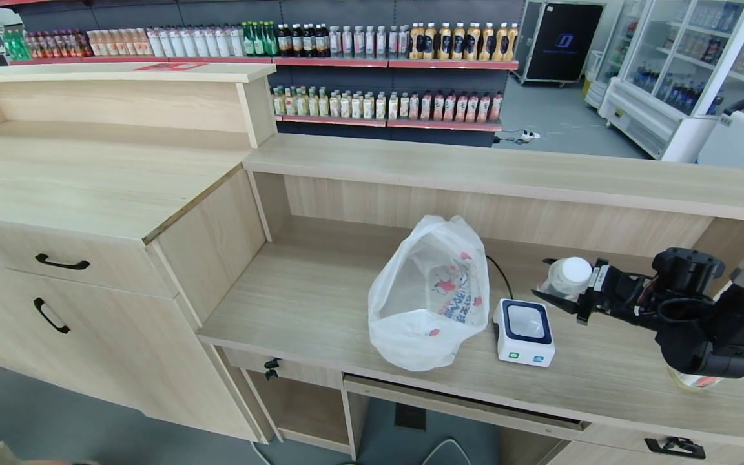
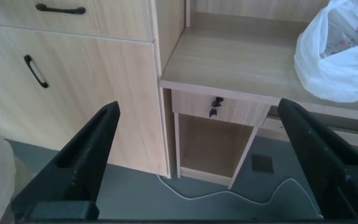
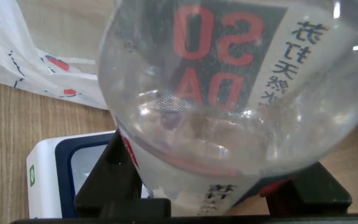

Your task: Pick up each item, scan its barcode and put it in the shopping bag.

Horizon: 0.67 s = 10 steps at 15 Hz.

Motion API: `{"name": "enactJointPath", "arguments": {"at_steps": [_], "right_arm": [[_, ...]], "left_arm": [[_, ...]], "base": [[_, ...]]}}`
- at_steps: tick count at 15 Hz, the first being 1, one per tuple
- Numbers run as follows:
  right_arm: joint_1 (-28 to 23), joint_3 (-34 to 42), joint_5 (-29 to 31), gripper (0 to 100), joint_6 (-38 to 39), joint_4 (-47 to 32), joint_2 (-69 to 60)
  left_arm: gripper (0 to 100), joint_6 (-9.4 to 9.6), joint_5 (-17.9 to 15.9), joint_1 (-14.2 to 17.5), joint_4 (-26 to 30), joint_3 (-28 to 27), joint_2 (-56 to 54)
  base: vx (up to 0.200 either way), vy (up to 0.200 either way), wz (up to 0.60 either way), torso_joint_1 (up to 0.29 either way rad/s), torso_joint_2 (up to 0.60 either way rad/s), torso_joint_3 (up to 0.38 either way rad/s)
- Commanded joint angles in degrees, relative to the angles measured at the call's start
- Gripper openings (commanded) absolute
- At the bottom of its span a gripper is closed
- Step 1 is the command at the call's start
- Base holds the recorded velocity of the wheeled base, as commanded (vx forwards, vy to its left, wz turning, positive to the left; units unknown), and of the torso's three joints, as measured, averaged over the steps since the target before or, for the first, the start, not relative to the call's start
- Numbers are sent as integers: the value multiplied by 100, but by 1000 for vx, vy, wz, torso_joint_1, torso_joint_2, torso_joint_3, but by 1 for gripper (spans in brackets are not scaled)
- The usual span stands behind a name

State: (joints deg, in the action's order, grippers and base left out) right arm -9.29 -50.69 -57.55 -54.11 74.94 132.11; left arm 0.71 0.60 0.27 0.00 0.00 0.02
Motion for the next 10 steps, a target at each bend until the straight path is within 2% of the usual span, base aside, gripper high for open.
{"name": "enactJointPath", "arguments": {"at_steps": [1, 10], "right_arm": [[41, -64, -2, 0, 6, 4, 87], [252, -521, 7, 0, -3, 4, 456]], "left_arm": [[100, 0, 2, 0, 0, 0, -2], [100, 0, 2, 0, 0, 0, -2]], "base": [[0, 0, 0, 0, 0, 0], [0, 0, 0, 0, 0, 0]]}}
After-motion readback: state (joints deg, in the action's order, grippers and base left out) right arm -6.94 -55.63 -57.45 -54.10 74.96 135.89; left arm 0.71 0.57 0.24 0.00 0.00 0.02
